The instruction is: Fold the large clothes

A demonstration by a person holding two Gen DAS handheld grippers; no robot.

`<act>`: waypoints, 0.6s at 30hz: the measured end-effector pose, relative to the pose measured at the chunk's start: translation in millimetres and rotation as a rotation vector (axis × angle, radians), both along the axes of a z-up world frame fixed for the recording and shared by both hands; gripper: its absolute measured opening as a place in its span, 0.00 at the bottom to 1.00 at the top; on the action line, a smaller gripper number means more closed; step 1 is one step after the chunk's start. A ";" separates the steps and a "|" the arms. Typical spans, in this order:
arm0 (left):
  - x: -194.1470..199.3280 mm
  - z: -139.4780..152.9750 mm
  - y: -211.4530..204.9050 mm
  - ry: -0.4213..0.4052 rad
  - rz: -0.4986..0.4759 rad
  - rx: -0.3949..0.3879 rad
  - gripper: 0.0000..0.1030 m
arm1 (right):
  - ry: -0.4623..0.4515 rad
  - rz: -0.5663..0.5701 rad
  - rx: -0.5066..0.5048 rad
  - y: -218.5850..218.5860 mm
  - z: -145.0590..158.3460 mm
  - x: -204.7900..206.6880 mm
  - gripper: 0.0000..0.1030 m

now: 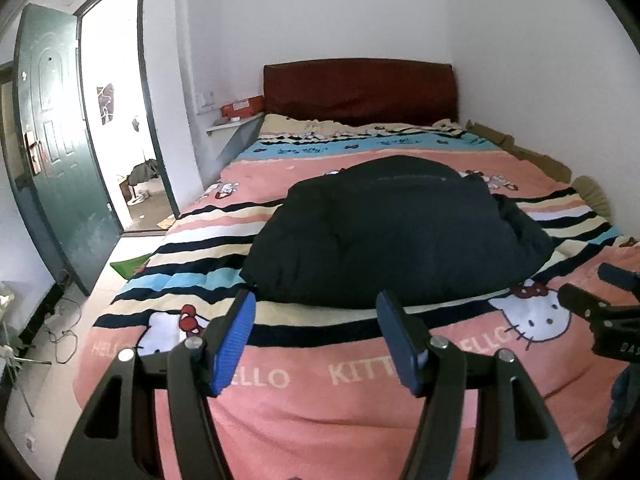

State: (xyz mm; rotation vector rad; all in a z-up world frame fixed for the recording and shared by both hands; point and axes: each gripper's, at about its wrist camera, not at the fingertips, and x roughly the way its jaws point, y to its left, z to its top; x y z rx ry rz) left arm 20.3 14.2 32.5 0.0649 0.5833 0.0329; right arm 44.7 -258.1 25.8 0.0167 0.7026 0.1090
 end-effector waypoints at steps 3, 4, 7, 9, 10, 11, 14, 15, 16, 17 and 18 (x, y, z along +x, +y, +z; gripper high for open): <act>-3.5 1.6 -1.8 -0.019 0.002 0.010 0.59 | -0.002 -0.009 0.005 -2.2 0.4 -3.9 0.99; -4.8 2.1 -3.1 -0.026 0.003 0.015 0.59 | -0.002 -0.011 0.005 -2.9 0.2 -4.3 0.99; -6.6 2.1 -7.3 -0.033 0.003 0.033 0.59 | 0.001 -0.017 0.008 -6.0 -2.1 -5.5 0.99; -7.4 1.8 -9.8 -0.035 -0.002 0.037 0.59 | 0.005 -0.023 0.010 -8.6 -5.2 -6.1 0.99; -7.8 1.3 -10.2 -0.035 -0.006 0.037 0.59 | 0.009 -0.027 0.011 -10.0 -7.0 -5.9 0.99; -7.9 1.0 -11.4 -0.034 -0.010 0.037 0.59 | 0.012 -0.031 0.010 -11.8 -9.0 -5.8 0.99; -8.1 0.2 -13.5 -0.033 -0.020 0.040 0.59 | 0.018 -0.045 0.007 -16.2 -13.5 -5.8 0.99; -7.8 -0.3 -14.3 -0.032 -0.023 0.041 0.59 | 0.018 -0.048 0.007 -17.4 -14.6 -5.9 0.99; -7.5 -0.8 -15.1 -0.029 -0.026 0.041 0.59 | 0.019 -0.052 0.006 -18.6 -15.5 -5.8 0.99; -6.9 -1.7 -16.0 -0.026 -0.030 0.040 0.59 | 0.019 -0.057 0.004 -20.4 -16.3 -5.5 0.99; -6.8 -2.7 -16.7 -0.024 -0.033 0.040 0.59 | 0.019 -0.061 0.002 -21.7 -17.0 -5.6 0.99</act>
